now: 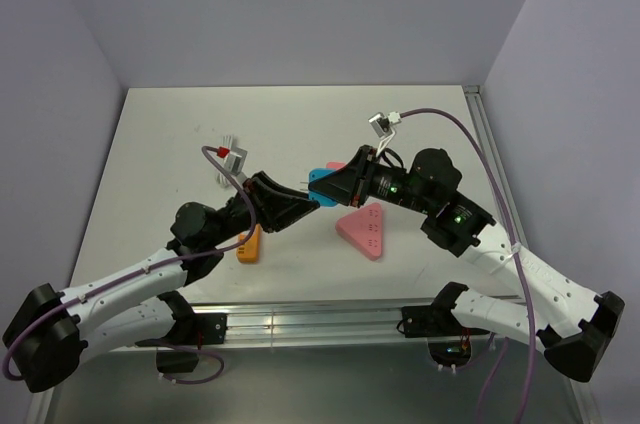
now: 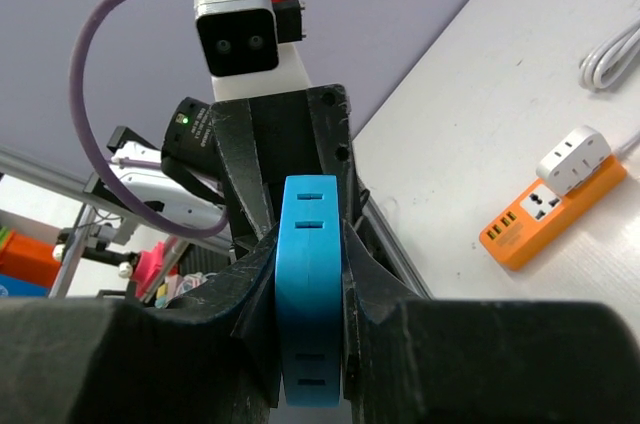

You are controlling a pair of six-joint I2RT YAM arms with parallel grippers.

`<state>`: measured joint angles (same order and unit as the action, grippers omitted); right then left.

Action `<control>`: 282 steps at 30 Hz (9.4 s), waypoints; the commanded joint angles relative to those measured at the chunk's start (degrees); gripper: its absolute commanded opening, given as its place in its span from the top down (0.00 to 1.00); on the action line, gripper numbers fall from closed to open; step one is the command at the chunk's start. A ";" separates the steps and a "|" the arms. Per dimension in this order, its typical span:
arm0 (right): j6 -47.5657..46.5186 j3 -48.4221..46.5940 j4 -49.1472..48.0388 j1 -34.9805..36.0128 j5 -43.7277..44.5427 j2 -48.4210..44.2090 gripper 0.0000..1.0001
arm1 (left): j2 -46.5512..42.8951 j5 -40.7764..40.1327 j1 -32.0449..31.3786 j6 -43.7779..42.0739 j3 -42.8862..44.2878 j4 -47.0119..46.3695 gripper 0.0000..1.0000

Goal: Insert the plug

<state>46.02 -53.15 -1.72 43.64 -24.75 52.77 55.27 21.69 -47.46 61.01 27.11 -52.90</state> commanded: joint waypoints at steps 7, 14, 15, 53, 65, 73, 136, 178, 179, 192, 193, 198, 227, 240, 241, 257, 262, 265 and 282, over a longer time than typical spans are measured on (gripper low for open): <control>-0.32 0.15 -4.70 1.36 0.32 0.40 1.00 | 2.13 2.39 0.09 3.05 1.10 -6.15 0.68; -1.19 -0.47 -4.26 2.94 1.29 0.75 1.00 | 3.71 2.65 0.26 5.43 0.92 -9.23 0.78; -1.28 -0.47 -4.09 3.12 1.55 0.66 1.00 | 3.54 2.65 0.27 5.61 0.75 -9.23 0.94; -3.57 -2.31 -0.13 3.47 2.69 -1.53 0.55 | -1.48 -0.07 0.44 1.21 -0.22 -2.11 1.00; -2.51 -2.31 -3.38 3.56 -0.38 1.54 0.60 | -1.39 0.63 0.44 1.57 -0.13 -2.21 1.00; -2.78 -2.49 -3.21 3.47 0.58 1.28 0.64 | -1.13 0.98 0.35 1.74 -0.13 -2.82 1.00; -14.46 -5.48 42.23 -23.51 9.81 14.71 1.00 | 13.71 -5.01 5.18 -11.10 1.98 19.10 0.41; -20.01 -3.98 38.72 -27.82 6.12 21.06 1.00 | 49.24 4.50 4.04 -1.78 10.15 2.89 0.27; -20.09 -3.98 38.63 -27.73 6.12 21.05 1.00 | 49.50 4.41 4.04 -1.86 10.33 3.07 0.27; -19.92 -3.02 37.84 -27.82 5.59 20.79 1.00 | 49.76 2.74 3.69 -2.83 11.47 6.50 0.28; -20.00 -3.02 37.84 -27.82 5.51 20.79 1.00 | 49.94 2.83 3.69 -2.74 11.56 6.24 0.28; -19.74 -2.84 37.49 -27.82 5.24 20.62 1.00 | 50.99 3.44 3.60 -2.30 11.65 4.66 0.28; -20.79 -3.45 41.87 -27.73 9.46 24.30 1.00 | 53.89 4.41 2.64 -1.60 14.55 5.62 0.99; -20.53 -3.72 44.87 -26.85 14.64 25.18 1.00 | 52.05 2.66 2.46 0.86 18.05 19.84 1.00; -20.53 -3.89 44.52 -26.59 14.56 25.88 1.00 | 51.61 2.30 2.46 0.43 18.50 22.90 1.00; -20.88 -6.18 43.82 -25.88 15.62 31.51 1.00 | 47.83 -4.03 1.41 -1.60 17.10 28.21 1.00; -20.88 -6.71 43.11 -25.88 14.73 32.65 1.00 | 49.76 -2.89 1.23 -0.81 15.96 24.79 1.00; -21.06 -7.23 43.20 -25.80 14.82 33.36 1.00 | 49.85 -3.06 1.23 -0.81 15.34 24.43 1.00; -21.50 -8.29 42.41 -25.80 13.77 35.29 1.00 | 49.76 -2.88 1.23 -0.81 15.16 23.81 1.00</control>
<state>25.56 -58.22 41.98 17.50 -10.63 87.77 103.96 20.69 -45.98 62.17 43.29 -30.81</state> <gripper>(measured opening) 0.274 0.302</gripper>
